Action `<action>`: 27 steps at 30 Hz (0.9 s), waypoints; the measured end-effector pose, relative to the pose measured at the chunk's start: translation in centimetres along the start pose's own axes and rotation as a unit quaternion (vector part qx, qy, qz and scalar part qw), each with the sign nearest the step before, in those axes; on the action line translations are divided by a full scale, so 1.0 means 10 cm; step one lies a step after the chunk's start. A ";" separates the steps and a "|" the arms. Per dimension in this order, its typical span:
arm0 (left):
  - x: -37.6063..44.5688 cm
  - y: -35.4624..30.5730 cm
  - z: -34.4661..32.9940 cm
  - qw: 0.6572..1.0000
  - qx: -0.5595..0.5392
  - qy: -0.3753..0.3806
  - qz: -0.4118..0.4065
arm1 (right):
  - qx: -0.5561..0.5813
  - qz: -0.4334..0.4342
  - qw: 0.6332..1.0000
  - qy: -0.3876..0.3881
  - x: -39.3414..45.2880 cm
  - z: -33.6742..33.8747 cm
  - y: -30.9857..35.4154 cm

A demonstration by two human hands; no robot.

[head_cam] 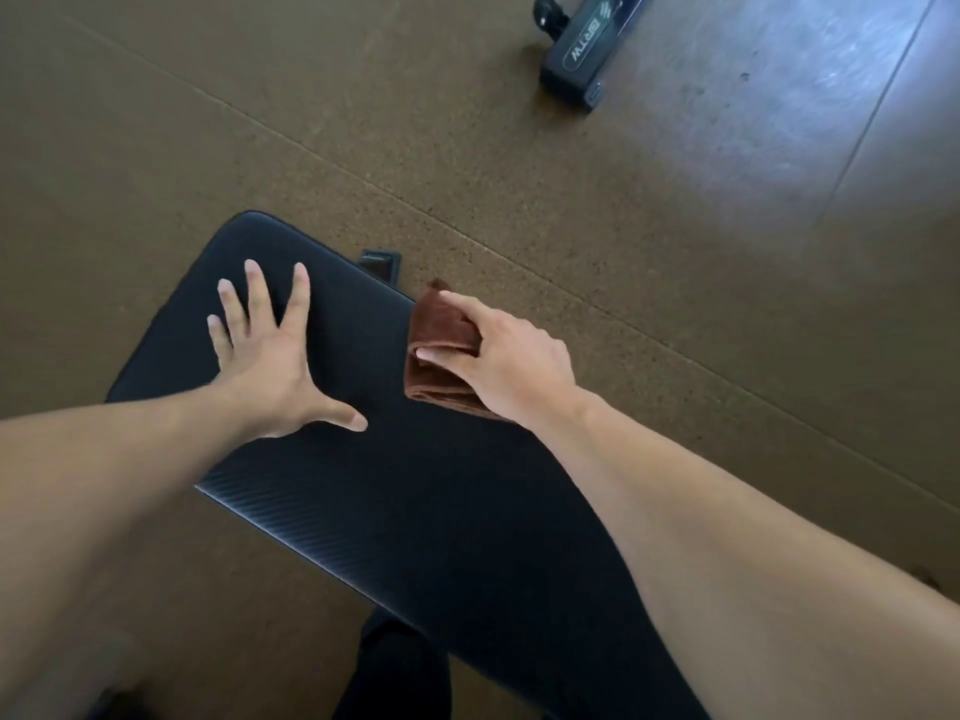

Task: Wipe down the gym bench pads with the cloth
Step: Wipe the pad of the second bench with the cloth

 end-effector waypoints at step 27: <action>-1.03 -1.76 -1.09 0.997 -0.014 0.066 -0.040 | -0.046 0.058 0.997 0.021 -1.37 0.66 -1.96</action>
Point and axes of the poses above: each hand's wrist, its own x-axis towards the middle knuckle, its own z-axis out of the back of the hand, y = z × x, the point moved 1 cm from there along x, towards the middle knuckle, and after that the axes turned 11 degrees about -y, right-handed, at the moved point
